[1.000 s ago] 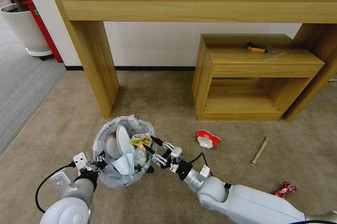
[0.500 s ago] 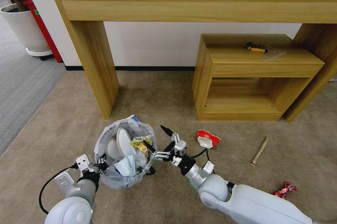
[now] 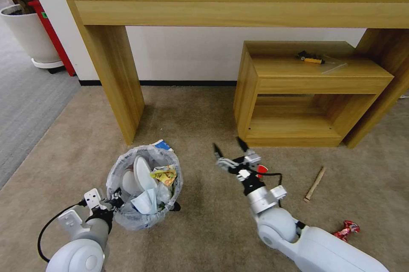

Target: Pick up the trash bin and place the garbage on the floor into it.

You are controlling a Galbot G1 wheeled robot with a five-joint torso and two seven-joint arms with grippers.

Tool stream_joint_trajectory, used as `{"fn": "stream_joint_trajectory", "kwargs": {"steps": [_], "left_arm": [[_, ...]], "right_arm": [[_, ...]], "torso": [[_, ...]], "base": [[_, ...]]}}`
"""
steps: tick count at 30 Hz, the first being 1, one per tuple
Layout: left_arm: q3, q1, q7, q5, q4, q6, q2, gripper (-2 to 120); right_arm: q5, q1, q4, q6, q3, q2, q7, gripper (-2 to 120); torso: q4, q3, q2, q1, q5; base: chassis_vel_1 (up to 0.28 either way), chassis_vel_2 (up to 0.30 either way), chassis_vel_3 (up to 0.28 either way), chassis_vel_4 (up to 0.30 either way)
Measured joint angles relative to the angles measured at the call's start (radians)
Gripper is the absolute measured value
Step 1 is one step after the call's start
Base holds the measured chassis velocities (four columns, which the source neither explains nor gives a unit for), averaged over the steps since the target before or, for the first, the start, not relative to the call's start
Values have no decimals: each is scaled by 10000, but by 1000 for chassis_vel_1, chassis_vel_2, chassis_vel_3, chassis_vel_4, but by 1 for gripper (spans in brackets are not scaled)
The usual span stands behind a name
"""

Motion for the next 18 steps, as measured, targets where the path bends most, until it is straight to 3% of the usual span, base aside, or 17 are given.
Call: {"fn": "stream_joint_trajectory", "kwargs": {"steps": [4, 7, 18], "left_arm": [[-87, 40, 17, -76, -162, -7, -3, 0], [-124, 135, 36, -71, -212, -19, -6, 0], [-204, 87, 38, -156, -233, -29, 3, 0]], "right_arm": [[-886, -812, -752, 815, 810, 133, 286, 100], [-1401, -1485, -1087, 1287, 1515, 239, -82, 100], [-1490, -2561, -1294, 1789, 2240, 294, -924, 100]], "torso": [[-1, 0, 0, 0, 4], [1, 0, 0, 0, 2], [-1, 0, 0, -1, 2]], "base": [[0, 0, 0, 0], [0, 0, 0, 0], [0, 0, 0, 0]]}}
